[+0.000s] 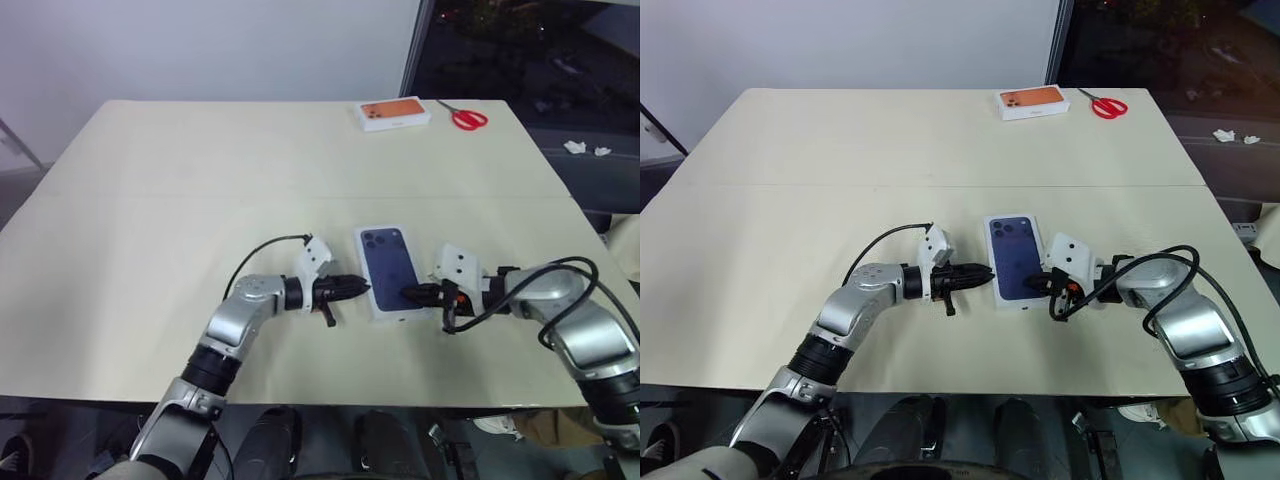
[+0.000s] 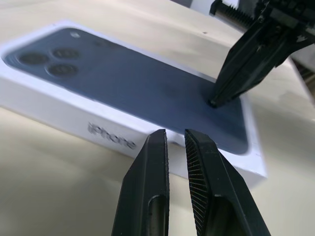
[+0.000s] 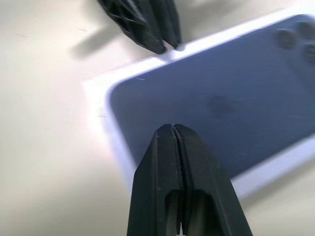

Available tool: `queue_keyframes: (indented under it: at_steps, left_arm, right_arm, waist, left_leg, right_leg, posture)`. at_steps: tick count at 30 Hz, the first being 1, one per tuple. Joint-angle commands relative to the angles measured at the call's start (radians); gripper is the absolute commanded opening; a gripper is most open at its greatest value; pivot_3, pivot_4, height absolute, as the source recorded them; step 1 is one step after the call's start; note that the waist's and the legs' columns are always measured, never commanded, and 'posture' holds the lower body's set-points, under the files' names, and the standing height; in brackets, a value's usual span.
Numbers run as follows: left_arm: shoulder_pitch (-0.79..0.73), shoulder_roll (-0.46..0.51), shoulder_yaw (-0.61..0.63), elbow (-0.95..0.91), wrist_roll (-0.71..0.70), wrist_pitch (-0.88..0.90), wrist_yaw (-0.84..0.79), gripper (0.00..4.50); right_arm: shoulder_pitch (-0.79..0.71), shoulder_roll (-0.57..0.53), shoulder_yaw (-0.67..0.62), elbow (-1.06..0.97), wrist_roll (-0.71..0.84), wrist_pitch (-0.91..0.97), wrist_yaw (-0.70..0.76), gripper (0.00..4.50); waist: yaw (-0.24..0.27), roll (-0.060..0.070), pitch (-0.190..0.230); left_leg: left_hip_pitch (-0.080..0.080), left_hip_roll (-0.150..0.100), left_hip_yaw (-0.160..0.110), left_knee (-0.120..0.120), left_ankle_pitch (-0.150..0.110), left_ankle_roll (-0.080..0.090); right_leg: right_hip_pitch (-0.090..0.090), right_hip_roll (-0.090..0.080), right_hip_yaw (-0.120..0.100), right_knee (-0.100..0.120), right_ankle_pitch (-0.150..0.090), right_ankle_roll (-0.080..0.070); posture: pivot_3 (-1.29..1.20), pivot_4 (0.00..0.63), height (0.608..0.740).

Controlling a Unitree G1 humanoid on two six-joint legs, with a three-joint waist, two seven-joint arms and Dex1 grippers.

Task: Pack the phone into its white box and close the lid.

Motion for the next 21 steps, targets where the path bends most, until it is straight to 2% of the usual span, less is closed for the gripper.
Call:
queue_keyframes:
  at_steps: [1,3,5,9,10,13,16,21]
  left_arm:
    - [-0.034,0.009,0.099,-0.047,-0.085,0.046,0.009,0.9]
    - [-0.053,0.012,0.15,-0.058,-0.116,0.064,0.032,1.51]
    - [-0.07,0.054,0.212,-0.097,-0.156,0.081,0.028,2.59]
    - [-0.064,0.191,0.278,-0.156,-0.173,0.094,-0.004,4.44]
    - [-0.06,0.214,0.28,-0.163,-0.177,0.104,-0.01,4.5]
    - [-0.021,0.289,0.318,-0.19,-0.203,0.095,-0.053,4.5]
    - [0.081,0.392,0.374,-0.237,-0.205,0.059,-0.096,4.5]
    - [0.259,0.488,0.451,-0.281,-0.208,0.023,-0.117,4.5]
  right_arm:
    - [-0.079,0.05,-0.055,0.015,0.087,0.066,-0.024,0.29]
    - [-0.107,0.072,-0.068,0.027,0.107,0.078,-0.042,0.93]
    - [-0.144,0.102,-0.093,0.042,0.136,0.097,-0.071,2.03]
    - [-0.17,0.102,-0.092,0.065,0.148,0.081,-0.06,3.89]
    - [-0.171,0.099,-0.09,0.069,0.148,0.077,-0.058,4.39]
    - [-0.168,0.088,-0.094,0.076,0.16,0.069,-0.039,4.48]
    - [-0.167,0.083,-0.127,0.086,0.189,0.056,-0.021,4.48]
    - [-0.118,0.066,-0.156,0.082,0.216,0.029,0.007,4.48]
  waist:
    - [-0.001,0.001,0.001]
    - [0.001,0.001,0.001]
    - [0.001,0.0,0.002]
    - [0.0,0.001,0.002]
    - [0.0,0.001,0.002]
    - [0.002,0.001,0.002]
    - [-0.005,0.002,0.003]
    - [-0.007,0.003,0.004]
  left_leg:
    - [-0.001,0.0,0.0,0.0,0.0,0.0]
    - [-0.002,0.0,0.0,0.0,0.0,0.0]
    - [-0.002,0.0,0.0,0.0,0.0,0.0]
    - [-0.003,0.0,0.0,0.0,0.0,-0.001]
    - [-0.003,0.0,0.0,-0.001,0.0,-0.001]
    - [-0.003,0.0,0.0,-0.001,0.0,-0.001]
    - [-0.003,0.0,0.001,-0.002,0.0,-0.001]
    - [-0.002,0.0,0.001,-0.003,0.0,-0.001]
  right_leg:
    - [-0.002,0.0,0.0,0.001,0.0,0.0]
    - [-0.003,0.0,0.0,0.001,0.0,0.0]
    - [-0.003,0.0,0.0,0.001,0.0,0.0]
    - [-0.004,0.0,0.0,0.001,0.0,0.0]
    - [-0.004,0.0,0.001,0.001,0.0,0.0]
    - [-0.004,0.0,0.001,0.001,0.0,0.0]
    - [-0.004,-0.001,0.001,0.0,0.0,0.0]
    - [-0.005,-0.001,0.002,0.001,0.0,0.0]
  posture:
    - [0.0,0.15,0.74]
    - [0.0,0.15,0.74]
    - [0.0,0.15,0.74]
    - [0.0,0.15,0.74]
    - [0.0,0.15,0.74]
    - [0.0,0.15,0.74]
    - [0.0,0.15,0.74]
    - [0.0,0.15,0.74]
